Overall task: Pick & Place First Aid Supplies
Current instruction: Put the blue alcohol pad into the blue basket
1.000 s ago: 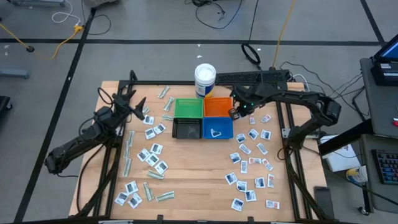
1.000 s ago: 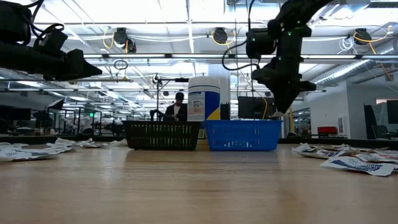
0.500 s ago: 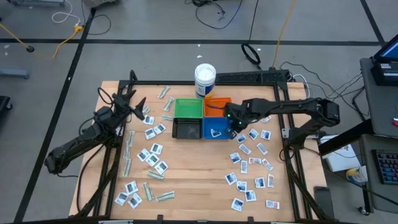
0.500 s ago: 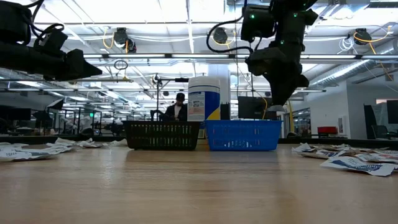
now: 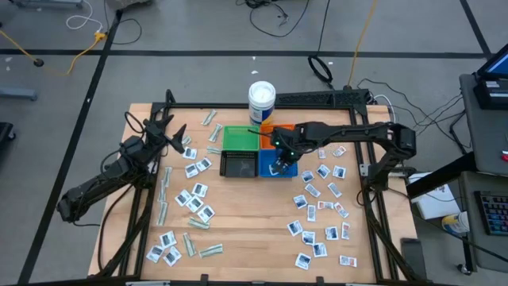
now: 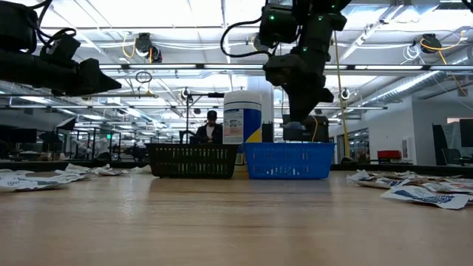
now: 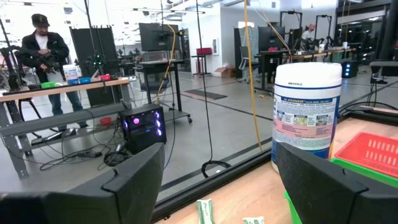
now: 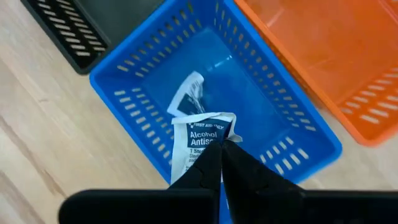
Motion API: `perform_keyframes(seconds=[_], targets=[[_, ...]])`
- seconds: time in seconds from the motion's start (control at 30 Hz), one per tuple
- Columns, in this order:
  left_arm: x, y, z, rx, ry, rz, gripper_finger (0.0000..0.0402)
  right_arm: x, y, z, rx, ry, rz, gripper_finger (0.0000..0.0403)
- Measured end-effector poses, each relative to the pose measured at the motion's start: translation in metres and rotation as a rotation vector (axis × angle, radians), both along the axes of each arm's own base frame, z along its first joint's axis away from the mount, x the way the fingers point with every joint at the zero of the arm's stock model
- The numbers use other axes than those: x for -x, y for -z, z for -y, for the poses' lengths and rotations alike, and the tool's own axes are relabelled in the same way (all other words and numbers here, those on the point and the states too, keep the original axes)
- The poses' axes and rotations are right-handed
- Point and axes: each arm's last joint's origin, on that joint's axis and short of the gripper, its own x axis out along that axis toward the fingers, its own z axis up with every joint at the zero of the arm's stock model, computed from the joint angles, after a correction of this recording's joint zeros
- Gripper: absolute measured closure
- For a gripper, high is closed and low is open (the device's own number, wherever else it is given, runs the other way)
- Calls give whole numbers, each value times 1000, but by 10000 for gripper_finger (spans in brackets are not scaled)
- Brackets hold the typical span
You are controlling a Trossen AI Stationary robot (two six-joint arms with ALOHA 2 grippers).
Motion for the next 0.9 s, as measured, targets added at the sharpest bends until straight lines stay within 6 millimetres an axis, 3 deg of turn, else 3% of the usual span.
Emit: perform_keyframes(seconds=[0.33,0.63,0.77,0.9], targets=[[0,0,0,0,0,0,94,-17,41,4,24,-38,-92,403],[0,0,0,0,0,0,94,-20,47,5,31,-64,-93,397],[0,0,0,0,-1,0,94,-20,47,6,28,-59,-92,370],[0,0,0,0,0,0,94,-20,47,7,24,-44,-92,314]])
